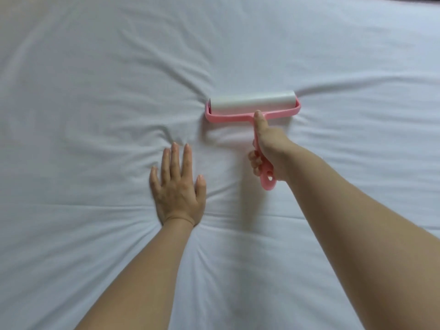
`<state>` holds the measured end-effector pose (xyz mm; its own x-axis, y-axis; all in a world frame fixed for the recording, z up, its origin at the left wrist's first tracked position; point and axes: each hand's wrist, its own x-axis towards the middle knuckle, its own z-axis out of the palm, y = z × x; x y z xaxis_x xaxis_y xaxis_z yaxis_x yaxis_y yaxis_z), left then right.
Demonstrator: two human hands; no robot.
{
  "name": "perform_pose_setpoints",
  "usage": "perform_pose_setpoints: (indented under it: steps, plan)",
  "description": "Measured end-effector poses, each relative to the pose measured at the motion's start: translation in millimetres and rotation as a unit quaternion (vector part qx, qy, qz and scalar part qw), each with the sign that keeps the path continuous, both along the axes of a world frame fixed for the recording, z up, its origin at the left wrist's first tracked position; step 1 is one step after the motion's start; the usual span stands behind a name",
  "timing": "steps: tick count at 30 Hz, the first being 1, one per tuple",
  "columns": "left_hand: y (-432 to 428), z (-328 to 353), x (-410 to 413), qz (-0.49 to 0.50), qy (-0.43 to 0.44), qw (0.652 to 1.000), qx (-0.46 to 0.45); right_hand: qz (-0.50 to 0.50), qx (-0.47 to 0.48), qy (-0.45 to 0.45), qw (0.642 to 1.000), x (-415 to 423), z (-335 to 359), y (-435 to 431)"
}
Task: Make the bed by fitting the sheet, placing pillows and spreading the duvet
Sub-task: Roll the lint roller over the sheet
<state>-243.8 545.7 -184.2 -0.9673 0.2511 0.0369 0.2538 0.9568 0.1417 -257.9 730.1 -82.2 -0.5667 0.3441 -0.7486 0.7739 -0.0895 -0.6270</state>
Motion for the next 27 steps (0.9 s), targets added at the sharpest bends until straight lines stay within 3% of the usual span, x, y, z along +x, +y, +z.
perform_pose_setpoints:
  steps: [7,14,21,27]
  plan:
    - [-14.3,23.2,9.8,-0.047,-0.071,0.996,-0.02,-0.013,-0.027,-0.047,0.998,107.3,1.5,-35.7]
    - [-66.7,36.0,113.4,-0.062,-0.154,0.985,-0.042,-0.032,-0.051,-0.061,0.996,188.6,11.5,-63.4]
    - [-89.9,44.7,206.8,0.049,-0.187,0.978,-0.073,-0.033,0.007,0.038,0.999,275.5,26.5,-86.2]
    - [-72.3,55.8,214.3,0.181,-0.23,0.956,-0.009,0.009,-0.064,-0.036,0.997,323.2,42.4,-93.3]
